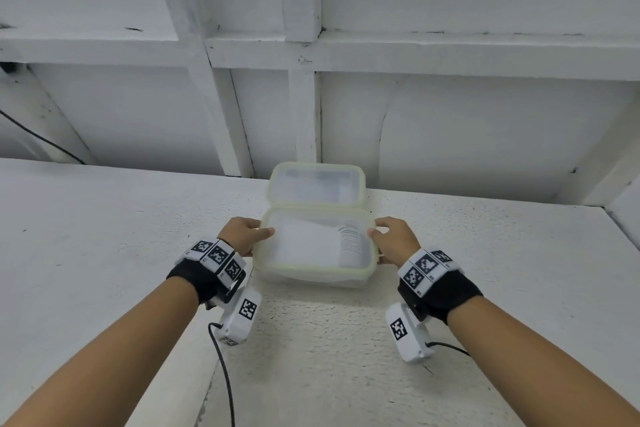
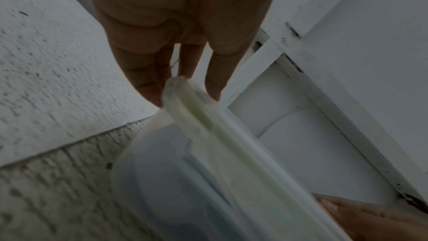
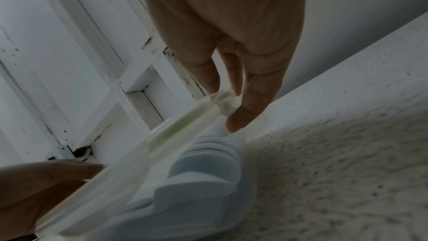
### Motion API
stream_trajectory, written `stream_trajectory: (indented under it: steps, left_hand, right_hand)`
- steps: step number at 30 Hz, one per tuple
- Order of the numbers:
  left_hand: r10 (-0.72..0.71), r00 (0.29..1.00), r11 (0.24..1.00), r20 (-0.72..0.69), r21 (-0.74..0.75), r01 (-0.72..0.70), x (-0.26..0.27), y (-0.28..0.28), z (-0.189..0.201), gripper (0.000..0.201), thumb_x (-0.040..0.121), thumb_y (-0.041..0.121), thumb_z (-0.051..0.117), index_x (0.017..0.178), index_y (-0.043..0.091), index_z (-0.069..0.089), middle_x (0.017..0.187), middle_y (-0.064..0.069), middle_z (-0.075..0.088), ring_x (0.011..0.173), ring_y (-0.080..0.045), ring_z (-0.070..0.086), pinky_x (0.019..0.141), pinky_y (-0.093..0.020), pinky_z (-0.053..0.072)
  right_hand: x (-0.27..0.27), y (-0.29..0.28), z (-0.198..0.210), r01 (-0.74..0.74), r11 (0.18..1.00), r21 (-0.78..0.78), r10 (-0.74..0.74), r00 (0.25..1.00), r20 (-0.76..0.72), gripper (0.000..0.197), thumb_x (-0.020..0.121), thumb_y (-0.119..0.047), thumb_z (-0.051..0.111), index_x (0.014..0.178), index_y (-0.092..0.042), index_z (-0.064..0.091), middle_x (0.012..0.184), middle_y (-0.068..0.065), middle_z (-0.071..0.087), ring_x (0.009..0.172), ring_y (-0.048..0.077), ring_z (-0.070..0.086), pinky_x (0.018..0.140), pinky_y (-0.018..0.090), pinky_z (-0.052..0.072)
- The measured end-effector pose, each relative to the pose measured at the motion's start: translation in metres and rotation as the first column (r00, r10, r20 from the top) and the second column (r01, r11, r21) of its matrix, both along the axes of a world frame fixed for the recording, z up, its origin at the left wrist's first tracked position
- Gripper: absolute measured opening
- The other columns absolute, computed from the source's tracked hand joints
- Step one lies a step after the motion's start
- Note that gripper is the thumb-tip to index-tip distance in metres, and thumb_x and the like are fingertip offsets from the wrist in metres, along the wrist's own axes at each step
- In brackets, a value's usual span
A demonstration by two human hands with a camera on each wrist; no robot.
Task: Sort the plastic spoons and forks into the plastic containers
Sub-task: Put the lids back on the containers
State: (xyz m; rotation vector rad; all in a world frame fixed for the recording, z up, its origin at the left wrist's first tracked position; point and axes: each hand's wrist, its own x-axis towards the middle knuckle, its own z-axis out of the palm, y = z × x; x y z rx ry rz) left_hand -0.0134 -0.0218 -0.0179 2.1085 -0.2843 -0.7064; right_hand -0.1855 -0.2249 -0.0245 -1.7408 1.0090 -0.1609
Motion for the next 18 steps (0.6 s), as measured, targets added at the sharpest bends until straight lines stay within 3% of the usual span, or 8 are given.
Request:
stream_trajectory:
  steps: [5,9,13,16,18]
  left_hand:
    - [0.005,1.0,1.0,0.019,0.005,-0.005,0.013,0.002,-0.005,0.037,0.086,0.017,0.066,0.118,-0.001,0.061,0.11,-0.019,0.066,0.1,-0.034,0.064,0.092,-0.046,0.051]
    - [-0.006,1.0,1.0,0.018,-0.004,0.006,0.017,0.003,-0.008,0.04,0.087,0.019,0.065,0.121,0.0,0.059,0.114,-0.018,0.065,0.102,-0.033,0.063,0.093,-0.044,0.051]
    - [-0.034,0.999,0.999,0.025,0.011,0.033,0.015,0.005,-0.007,0.041,0.089,0.022,0.062,0.124,0.002,0.057,0.117,-0.017,0.063,0.105,-0.032,0.061,0.094,-0.043,0.05]
    - [-0.066,0.997,0.995,0.047,0.074,0.062,0.012,0.002,0.0,0.047,0.091,0.025,0.058,0.132,0.003,0.05,0.126,-0.015,0.058,0.113,-0.032,0.057,0.094,-0.04,0.048]
    - [-0.109,0.987,0.985,0.118,0.148,0.091,0.007,0.002,0.002,0.056,0.094,0.029,0.054,0.14,0.003,0.038,0.137,-0.015,0.049,0.124,-0.031,0.048,0.102,-0.039,0.041]
  right_hand:
    - [0.01,0.006,-0.007,0.003,0.999,-0.04,-0.004,1.0,-0.012,0.035,0.092,-0.019,0.054,0.127,-0.01,0.054,0.126,0.013,0.057,0.105,0.033,0.06,0.08,0.047,0.056]
    - [0.011,0.009,-0.012,0.023,1.0,-0.008,-0.023,1.0,-0.007,0.037,0.093,-0.019,0.053,0.129,-0.01,0.052,0.125,0.013,0.057,0.102,0.032,0.062,0.072,0.042,0.058]
    - [0.009,0.009,-0.011,0.023,0.998,0.054,-0.023,1.0,-0.005,0.037,0.093,-0.022,0.053,0.128,-0.014,0.051,0.124,0.012,0.057,0.099,0.031,0.063,0.073,0.042,0.058]
    - [0.004,0.008,-0.005,-0.053,0.998,0.018,0.054,0.996,-0.074,0.045,0.094,-0.03,0.049,0.136,-0.018,0.043,0.133,0.008,0.051,0.11,0.028,0.057,0.083,0.038,0.054]
    - [-0.005,0.007,-0.005,-0.101,0.995,-0.027,0.098,0.992,-0.079,0.05,0.095,-0.033,0.047,0.142,-0.018,0.035,0.141,0.008,0.044,0.122,0.027,0.049,0.097,0.041,0.047]
